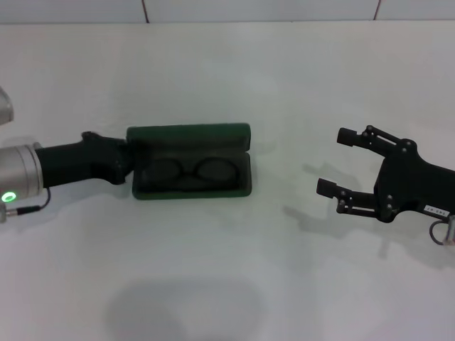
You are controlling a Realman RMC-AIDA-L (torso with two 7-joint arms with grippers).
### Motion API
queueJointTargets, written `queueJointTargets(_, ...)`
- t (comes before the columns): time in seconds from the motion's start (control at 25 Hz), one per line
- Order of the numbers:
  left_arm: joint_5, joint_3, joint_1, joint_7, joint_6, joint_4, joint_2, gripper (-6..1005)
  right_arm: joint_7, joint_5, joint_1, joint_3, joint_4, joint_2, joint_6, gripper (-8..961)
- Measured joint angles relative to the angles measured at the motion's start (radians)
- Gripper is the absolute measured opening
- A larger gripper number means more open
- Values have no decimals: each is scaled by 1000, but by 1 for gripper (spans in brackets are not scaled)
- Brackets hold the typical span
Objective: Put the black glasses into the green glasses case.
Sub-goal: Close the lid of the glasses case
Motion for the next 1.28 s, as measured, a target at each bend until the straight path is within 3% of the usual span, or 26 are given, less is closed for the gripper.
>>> queueJointTargets(0.04, 2, 0, -1, 0, -17, 8, 0, 37, 0, 0, 3, 0, 1, 0, 2, 874)
queueJointTargets(0.48, 9, -1, -40, 3, -104, 24, -8, 39, -1, 0, 7, 1, -4, 3, 0, 876)
queueJointTargets(0.6, 10, -2, -33, -11, -67, 27, -7, 40, -1, 1, 7, 1, -3, 4, 0, 876)
queueJointTargets(0.92, -12, -18, 9, -140, 166, 36, 21, 41, -2, 4, 1, 20, 5, 4, -4, 874)
queueJointTargets(1.12, -106, -49, 19, -269, 181, 74, -6, 42, -3, 0, -5, 29, 7, 8, 5, 873)
queueJointTargets(1.28, -40, -37, -28, -371, 101, 152, -44, 43, -4, -16, -3, 24, 21, 9, 28, 873)
